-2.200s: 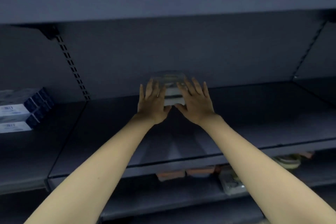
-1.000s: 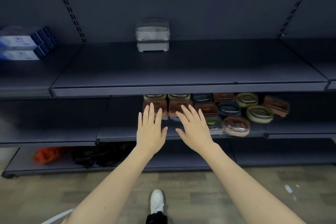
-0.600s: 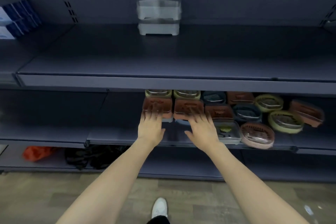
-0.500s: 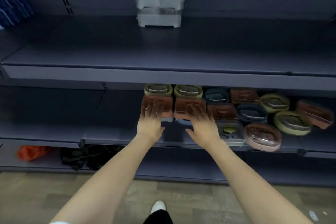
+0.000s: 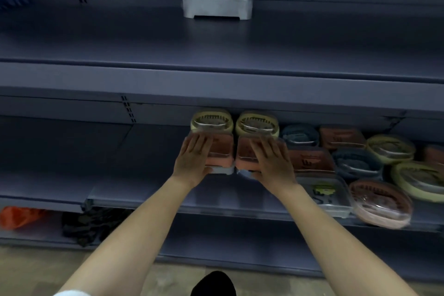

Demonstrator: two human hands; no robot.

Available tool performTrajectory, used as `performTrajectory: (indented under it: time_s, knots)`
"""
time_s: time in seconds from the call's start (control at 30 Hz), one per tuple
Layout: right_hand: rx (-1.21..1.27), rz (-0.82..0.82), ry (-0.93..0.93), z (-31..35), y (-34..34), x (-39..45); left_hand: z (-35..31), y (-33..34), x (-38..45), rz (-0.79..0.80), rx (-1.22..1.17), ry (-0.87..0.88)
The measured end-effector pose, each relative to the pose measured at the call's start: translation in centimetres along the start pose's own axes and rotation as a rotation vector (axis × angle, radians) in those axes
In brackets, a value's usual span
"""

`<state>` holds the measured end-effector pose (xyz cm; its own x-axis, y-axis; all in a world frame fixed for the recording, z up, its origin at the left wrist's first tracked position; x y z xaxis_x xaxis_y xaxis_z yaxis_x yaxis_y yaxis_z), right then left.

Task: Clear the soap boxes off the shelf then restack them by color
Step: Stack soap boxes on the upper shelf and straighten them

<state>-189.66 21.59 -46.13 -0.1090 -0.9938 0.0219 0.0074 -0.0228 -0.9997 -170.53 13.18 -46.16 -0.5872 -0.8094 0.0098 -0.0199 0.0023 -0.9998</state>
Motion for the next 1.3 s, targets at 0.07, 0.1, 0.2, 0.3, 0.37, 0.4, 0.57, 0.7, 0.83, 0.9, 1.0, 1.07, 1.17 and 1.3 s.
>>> performTrajectory:
  time_s: [0.07,0.1,0.2,0.3,0.37,0.4,0.57,0.7,0.83,0.9,1.0,1.07,1.17,1.3]
  knots:
    - [-0.013,-0.002,0.0,0.0,0.2,0.3,0.3,0.1,0.3,-0.009,0.0,0.007]
    - [-0.013,-0.004,0.0,0.0,0.4,0.4,0.3,0.1,0.4,-0.012,0.005,0.011]
    - [-0.037,0.011,0.015,0.1,0.3,0.5,0.2,0.3,0.5,-0.007,-0.01,0.008]
    - [-0.046,-0.001,0.027,0.5,-0.3,-0.2,0.3,0.1,0.1,-0.055,-0.02,0.001]
    - [-0.075,-0.032,0.038,0.8,-0.7,-0.8,0.2,-0.4,-0.6,-0.062,-0.016,-0.018]
    - [-0.078,-0.041,0.048,0.9,-1.0,-1.2,0.1,-0.9,-1.2,-0.052,-0.019,-0.022]
    - [0.006,-0.014,0.043,2.3,-4.0,-4.8,-0.4,-4.5,-4.8,-0.129,-0.05,0.061]
    - [0.028,-0.01,0.038,3.6,-8.0,-8.3,-0.6,-8.2,-8.5,-0.109,-0.018,0.089]
    - [-0.008,-0.036,0.013,5.0,-12.1,-11.9,-1.1,-11.8,-12.9,-0.104,0.013,0.119]
    - [-0.047,-0.044,0.005,5.7,-13.8,-13.7,-1.4,-13.6,-15.2,-0.091,0.027,0.121]
    - [-0.086,-0.062,-0.011,6.8,-15.9,-16.0,-1.7,-16.1,-18.0,-0.069,0.053,0.104]
    - [-0.099,-0.097,-0.016,7.3,-17.5,-17.1,-1.8,-17.7,-19.0,-0.093,0.046,0.097]
    - [-0.119,-0.156,-0.012,7.6,-20.2,-17.9,-2.0,-20.7,-19.9,-0.136,0.047,0.111]
    - [-0.128,-0.276,-0.025,7.6,-24.2,-18.0,-2.3,-25.0,-20.0,-0.22,0.036,0.121]
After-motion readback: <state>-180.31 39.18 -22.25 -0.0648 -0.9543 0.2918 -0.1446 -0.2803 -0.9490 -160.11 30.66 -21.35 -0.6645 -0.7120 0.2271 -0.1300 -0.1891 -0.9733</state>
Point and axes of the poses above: each hand's wrist, its own x-axis towards the middle knuckle, its own y-axis out of the palm, z = x × y, the point moved 3 cm from there along x, towards the middle knuckle, and after that the axes turned 4 degrees about z, right-handed, at the moved point
